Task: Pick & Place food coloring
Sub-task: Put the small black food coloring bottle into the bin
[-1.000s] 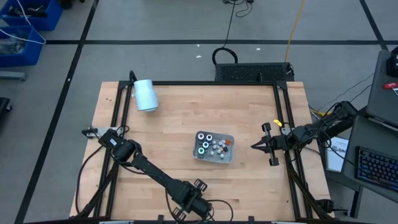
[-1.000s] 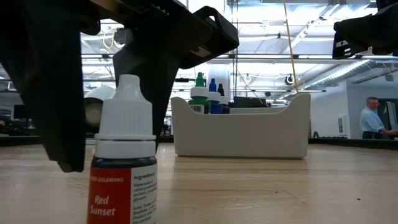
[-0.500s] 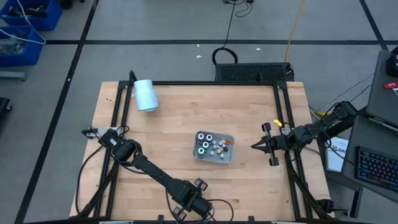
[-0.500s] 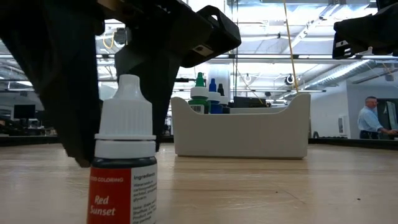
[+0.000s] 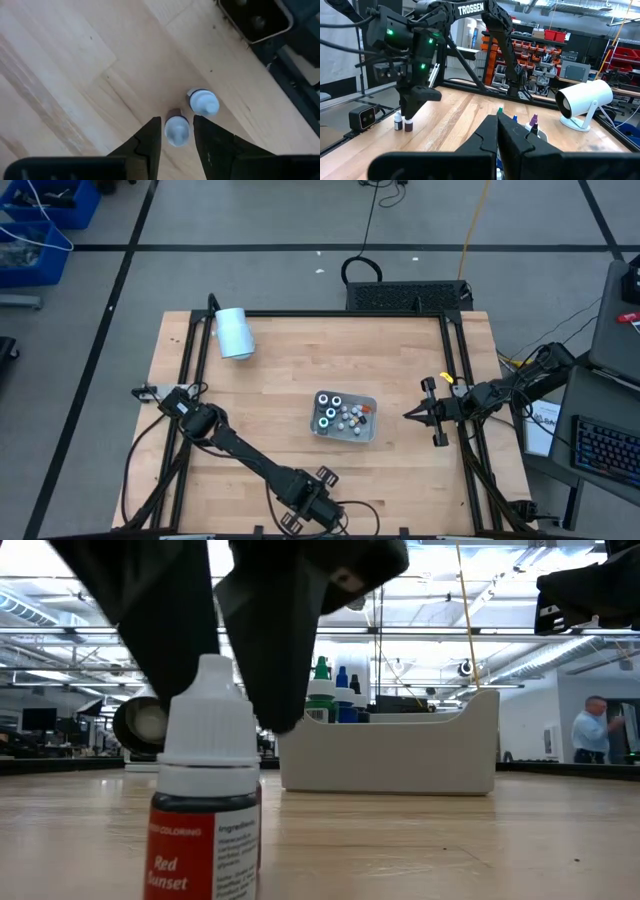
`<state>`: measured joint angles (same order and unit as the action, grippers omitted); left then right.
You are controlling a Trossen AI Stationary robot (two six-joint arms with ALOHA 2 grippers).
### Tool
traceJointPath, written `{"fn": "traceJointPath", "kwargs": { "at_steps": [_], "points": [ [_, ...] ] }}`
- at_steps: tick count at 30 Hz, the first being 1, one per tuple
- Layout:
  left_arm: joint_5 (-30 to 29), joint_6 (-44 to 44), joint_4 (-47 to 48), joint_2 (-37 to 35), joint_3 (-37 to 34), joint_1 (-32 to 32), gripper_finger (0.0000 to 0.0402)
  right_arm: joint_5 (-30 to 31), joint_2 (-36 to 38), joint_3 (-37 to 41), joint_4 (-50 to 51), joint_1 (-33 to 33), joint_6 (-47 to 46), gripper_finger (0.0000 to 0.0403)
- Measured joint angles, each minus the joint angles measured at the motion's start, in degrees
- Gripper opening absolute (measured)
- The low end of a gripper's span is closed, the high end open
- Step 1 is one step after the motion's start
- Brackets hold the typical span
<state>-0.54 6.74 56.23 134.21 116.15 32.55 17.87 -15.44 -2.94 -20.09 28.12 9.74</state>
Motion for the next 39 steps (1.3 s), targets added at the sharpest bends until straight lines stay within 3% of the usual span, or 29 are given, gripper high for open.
{"fn": "traceJointPath", "kwargs": {
  "at_steps": [39],
  "points": [
    [2.5,1.6,0.4,0.0,0.7,-1.1,0.0118,0.0,0.0,0.0,0.2,0.0,0.0,0.0000]
  ]
}}
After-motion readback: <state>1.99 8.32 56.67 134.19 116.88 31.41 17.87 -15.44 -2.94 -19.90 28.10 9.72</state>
